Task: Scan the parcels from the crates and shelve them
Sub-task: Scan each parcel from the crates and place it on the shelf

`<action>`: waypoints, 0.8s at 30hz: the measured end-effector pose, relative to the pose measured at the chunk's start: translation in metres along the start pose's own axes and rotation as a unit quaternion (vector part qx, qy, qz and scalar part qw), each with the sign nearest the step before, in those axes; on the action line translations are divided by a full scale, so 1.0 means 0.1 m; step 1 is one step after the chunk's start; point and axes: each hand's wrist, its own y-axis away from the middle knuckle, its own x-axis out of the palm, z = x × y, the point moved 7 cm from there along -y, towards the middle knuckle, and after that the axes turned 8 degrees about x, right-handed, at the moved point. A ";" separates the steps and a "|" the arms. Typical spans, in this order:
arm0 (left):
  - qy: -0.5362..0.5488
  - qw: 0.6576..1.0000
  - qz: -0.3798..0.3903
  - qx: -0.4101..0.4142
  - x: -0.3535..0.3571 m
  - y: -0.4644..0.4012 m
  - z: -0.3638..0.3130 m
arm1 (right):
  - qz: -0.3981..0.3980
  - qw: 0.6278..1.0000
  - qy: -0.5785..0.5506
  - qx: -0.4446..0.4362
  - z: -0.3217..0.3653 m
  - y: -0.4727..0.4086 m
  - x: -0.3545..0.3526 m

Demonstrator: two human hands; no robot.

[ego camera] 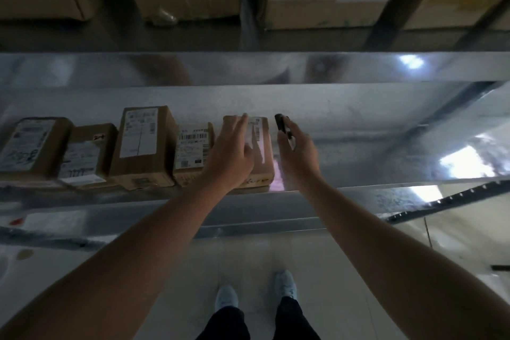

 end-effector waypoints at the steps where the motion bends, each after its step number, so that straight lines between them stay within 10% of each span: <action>1: 0.001 1.000 0.011 0.017 -0.03 -0.01 -0.07 | -0.002 1.000 0.023 -0.006 0.03 0.04 -0.09; 24: -0.098 0.931 0.174 0.304 0.47 0.65 -3.39 | -0.177 0.942 0.285 -0.027 -0.45 2.01 -3.34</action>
